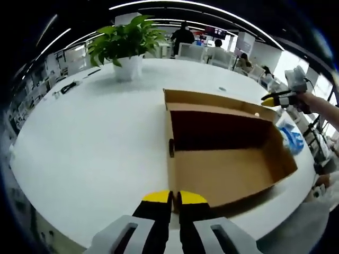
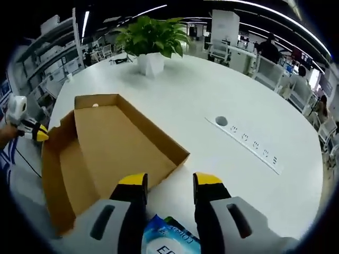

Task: Operate the shoe box by opening the lid, removing the specified soft item, and placing it in the target area until the item is outside and the box remains undamaged.

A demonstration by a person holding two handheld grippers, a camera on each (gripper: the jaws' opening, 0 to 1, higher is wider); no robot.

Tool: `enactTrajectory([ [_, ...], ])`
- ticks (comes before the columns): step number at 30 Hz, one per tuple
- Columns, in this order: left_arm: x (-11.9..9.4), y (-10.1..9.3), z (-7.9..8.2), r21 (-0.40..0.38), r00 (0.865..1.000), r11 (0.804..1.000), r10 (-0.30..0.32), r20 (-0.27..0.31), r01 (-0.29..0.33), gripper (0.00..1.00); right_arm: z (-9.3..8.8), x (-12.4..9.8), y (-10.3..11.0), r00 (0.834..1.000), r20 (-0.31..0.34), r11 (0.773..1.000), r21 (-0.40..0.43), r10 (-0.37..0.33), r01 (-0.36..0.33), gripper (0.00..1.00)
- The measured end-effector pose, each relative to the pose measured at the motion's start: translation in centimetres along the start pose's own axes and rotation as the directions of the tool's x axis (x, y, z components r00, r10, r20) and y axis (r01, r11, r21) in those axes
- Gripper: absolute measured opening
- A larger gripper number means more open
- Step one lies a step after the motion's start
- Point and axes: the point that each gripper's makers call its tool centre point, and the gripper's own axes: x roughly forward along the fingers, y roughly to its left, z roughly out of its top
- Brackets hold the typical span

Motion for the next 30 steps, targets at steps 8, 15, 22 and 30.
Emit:
enactTrajectory([
  [8, 0.0, 0.0, -0.1, 0.003, 1.000, 1.000, 0.007, -0.008, -0.007, 0.03, -0.5, 1.7, 0.1, 0.999, -0.047, 1.000, 0.024, 0.002, -0.001, 0.28],
  [15, 0.0, -0.1, 0.0, -0.001, 1.000, 1.000, 0.000, -0.012, -0.001, 0.03, -0.7, 3.5, -1.1, 0.992, -0.121, 0.988, 0.147, -0.027, 0.044, 0.22],
  [22, -0.1, -0.1, -0.1, -0.011, 1.000, 1.000, -0.002, -0.010, 0.002, 0.03, 0.0, 4.8, -1.6, 0.983, -0.182, 0.964, 0.257, -0.016, 0.063, 0.16],
  [30, -0.1, -0.2, 0.0, -0.028, 1.000, 1.000, -0.008, -0.006, 0.008, 0.03, -1.5, 4.4, -0.7, 0.960, -0.281, 0.946, 0.306, -0.021, 0.111, 0.11],
])
